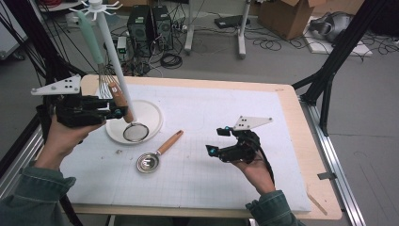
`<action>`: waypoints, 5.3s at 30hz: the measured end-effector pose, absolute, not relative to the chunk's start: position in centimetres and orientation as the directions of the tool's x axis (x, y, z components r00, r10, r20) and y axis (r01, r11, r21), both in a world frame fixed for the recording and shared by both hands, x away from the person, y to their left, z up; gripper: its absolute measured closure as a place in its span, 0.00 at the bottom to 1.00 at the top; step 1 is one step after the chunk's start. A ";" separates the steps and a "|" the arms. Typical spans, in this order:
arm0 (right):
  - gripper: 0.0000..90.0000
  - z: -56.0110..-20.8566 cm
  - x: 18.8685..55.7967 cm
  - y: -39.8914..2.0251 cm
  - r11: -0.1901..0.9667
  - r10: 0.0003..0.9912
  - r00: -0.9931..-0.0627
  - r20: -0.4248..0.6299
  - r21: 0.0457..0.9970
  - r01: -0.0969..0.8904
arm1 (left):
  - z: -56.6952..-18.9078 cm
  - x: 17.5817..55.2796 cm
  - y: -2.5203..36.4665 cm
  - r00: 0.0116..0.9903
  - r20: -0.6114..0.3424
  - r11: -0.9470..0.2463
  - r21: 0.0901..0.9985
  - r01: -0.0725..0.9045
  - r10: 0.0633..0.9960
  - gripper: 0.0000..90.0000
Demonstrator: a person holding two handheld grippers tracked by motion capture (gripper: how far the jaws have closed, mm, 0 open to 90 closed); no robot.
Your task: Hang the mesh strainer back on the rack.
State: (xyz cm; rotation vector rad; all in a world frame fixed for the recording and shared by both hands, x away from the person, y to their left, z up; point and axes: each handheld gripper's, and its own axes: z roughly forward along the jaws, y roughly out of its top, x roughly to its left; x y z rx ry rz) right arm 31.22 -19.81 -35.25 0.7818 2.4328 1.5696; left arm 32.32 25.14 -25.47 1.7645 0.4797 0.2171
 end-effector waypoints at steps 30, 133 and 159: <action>0.23 -34.9 30.7 -22.3 0.309 0.535 -0.834 0.135 0.888 0.341 | -20.2 35.2 26.8 0.904 -0.101 -0.188 0.963 0.194 0.415 0.80; 0.23 -33.2 31.3 -21.7 0.300 0.494 -0.863 0.108 0.910 0.285 | -16.9 38.4 29.8 0.813 -0.169 -0.075 0.965 0.252 0.557 0.72; 0.23 -32.1 31.3 -24.9 0.286 0.545 -0.832 0.102 0.910 0.299 | -15.7 36.8 30.9 0.815 -0.106 -0.132 0.967 0.218 0.569 0.80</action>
